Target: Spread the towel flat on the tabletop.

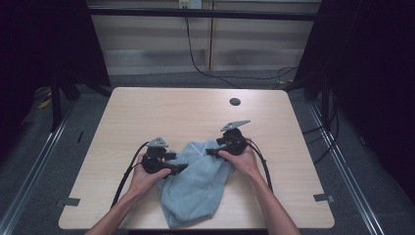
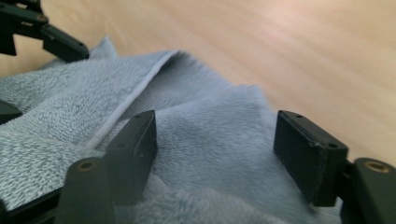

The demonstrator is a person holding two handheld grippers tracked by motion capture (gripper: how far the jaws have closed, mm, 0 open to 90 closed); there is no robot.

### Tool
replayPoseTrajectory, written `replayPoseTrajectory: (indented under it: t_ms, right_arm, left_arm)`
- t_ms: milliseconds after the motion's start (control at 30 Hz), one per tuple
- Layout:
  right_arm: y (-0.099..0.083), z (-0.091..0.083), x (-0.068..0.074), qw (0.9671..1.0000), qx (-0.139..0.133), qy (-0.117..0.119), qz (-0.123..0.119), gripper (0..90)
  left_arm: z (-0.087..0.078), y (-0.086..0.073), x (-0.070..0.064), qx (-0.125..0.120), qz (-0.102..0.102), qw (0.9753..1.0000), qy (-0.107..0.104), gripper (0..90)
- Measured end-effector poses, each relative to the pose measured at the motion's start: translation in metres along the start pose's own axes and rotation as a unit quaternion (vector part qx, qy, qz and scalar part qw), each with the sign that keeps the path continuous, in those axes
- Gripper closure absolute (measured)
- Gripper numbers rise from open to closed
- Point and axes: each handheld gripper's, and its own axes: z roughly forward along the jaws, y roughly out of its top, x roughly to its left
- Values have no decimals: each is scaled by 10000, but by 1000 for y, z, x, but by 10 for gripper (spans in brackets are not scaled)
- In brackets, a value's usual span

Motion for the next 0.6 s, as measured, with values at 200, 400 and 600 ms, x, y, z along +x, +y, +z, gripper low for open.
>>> replayPoseTrajectory:
  t_ms: [200, 400, 600]
  right_arm:
    - [-5, 11, 12, 9990, 283, -204, -277, 390]
    - [-3, 6, 22, 9960, 523, -459, -569, 813]
    - [-2, -23, 6, 9990, -234, -361, -81, 819]
  left_arm:
    - [-1, -1, -3, 40, 169, 9997, -195, 499]
    - [-10, 0, -3, -178, 228, 9995, -161, 731]
    - [-35, 4, 3, -709, 106, 9974, -122, 774]
